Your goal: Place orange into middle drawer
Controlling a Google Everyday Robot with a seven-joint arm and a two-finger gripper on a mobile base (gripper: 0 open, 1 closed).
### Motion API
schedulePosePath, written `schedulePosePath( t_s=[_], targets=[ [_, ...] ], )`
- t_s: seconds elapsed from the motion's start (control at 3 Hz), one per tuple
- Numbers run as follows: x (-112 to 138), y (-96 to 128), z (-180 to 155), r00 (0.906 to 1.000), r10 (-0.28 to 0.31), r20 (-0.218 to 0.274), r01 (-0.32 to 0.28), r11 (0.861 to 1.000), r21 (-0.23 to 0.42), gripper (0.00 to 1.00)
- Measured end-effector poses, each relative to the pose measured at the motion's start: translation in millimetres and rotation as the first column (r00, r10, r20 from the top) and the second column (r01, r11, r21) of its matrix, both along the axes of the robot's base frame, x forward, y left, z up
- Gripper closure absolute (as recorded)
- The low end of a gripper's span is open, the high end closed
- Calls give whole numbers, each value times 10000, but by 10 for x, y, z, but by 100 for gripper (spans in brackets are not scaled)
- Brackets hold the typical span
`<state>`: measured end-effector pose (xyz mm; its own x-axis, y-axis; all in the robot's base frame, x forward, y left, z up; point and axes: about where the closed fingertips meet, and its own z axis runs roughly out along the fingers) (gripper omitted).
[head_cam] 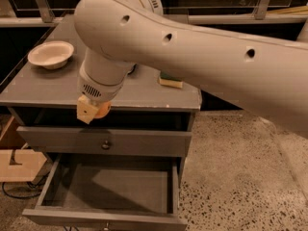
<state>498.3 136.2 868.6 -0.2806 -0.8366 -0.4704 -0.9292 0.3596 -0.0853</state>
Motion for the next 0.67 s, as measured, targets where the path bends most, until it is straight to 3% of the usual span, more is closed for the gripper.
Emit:
schedulePosePath(
  t_s=[0.33,0.67],
  targets=[
    [-5,1,-2,10000,-3,-5,3,10000,1,100],
    [-199,38,-250,9982,-86,-594,98,9998,200,100]
  ],
)
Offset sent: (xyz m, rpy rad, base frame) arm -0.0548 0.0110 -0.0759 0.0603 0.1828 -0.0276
